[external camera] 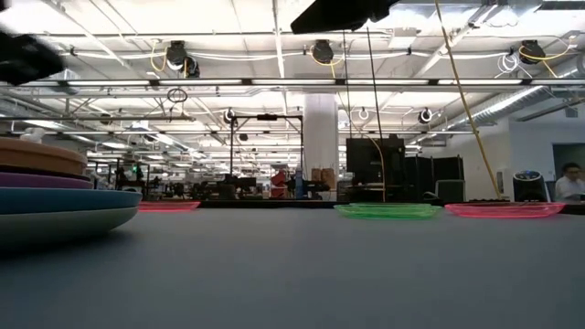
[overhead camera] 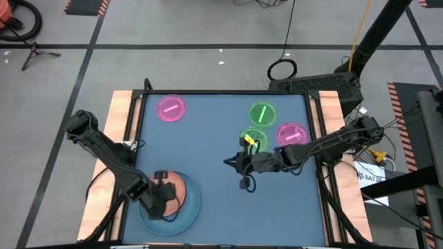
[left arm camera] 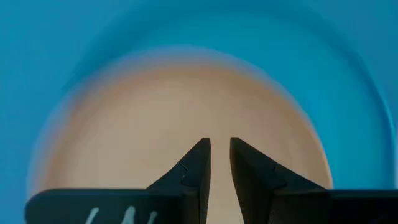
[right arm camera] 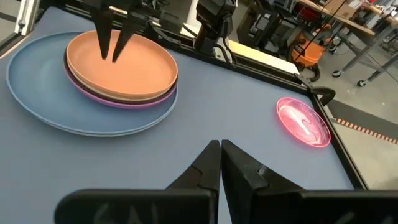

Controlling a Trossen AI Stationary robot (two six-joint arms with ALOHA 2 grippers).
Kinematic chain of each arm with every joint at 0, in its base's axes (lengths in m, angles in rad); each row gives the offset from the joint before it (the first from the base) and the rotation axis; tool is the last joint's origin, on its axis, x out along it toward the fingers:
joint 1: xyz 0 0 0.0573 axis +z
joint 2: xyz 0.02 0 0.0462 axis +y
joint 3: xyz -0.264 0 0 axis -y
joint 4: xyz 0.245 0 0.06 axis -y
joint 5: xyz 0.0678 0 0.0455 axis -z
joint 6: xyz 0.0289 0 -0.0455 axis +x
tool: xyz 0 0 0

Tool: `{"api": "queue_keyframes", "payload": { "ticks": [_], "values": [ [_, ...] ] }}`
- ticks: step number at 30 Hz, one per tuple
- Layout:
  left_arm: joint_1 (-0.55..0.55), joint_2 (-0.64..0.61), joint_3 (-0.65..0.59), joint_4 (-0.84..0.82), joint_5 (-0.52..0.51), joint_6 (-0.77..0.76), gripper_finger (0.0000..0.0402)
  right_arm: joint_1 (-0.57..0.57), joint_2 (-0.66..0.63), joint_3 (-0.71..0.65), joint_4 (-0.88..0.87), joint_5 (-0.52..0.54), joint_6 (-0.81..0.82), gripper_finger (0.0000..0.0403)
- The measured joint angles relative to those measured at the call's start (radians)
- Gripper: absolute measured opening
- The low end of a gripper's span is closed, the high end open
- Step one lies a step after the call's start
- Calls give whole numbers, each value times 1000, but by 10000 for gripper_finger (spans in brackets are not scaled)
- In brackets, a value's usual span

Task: Stack plastic plates
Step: Stack the bottom green plate on top of the orange plate

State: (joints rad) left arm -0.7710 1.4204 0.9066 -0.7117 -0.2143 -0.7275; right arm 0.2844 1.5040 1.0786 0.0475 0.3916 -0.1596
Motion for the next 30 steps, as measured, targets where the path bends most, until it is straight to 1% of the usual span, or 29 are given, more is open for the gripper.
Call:
{"api": "queue_keyframes", "payload": {
  "ticks": [2, 5, 7, 10, 15, 19, 24, 27, 30],
  "values": [
    [23, 0, 0, 57, -75, 55, 67, 0, 0, 0, 0, 0, 2, 9],
    [46, 0, 0, 82, -158, 113, 67, 0, 0, 0, -22, 0, 19, 9],
    [50, 0, 0, 85, -227, 122, 67, 0, 0, 0, -33, 0, 27, 9],
    [54, 0, 0, 123, -282, 125, 67, 0, 0, 0, -37, 0, 29, 9],
    [58, 0, 0, 206, -286, 156, 67, 0, 0, 0, -37, 0, 24, 9],
    [57, 7, 0, 206, -287, 153, 67, 0, 0, 0, -37, 0, 24, 9],
    [55, 64, 0, 210, -286, 150, 67, 0, 0, 0, -38, 0, 23, 9],
    [53, 108, 0, 206, -251, 145, 67, 0, 0, 0, -38, 0, 21, 9],
    [49, 125, 0, 205, -215, 121, 67, 0, 0, 0, -38, 0, 21, 9]
  ]
}}
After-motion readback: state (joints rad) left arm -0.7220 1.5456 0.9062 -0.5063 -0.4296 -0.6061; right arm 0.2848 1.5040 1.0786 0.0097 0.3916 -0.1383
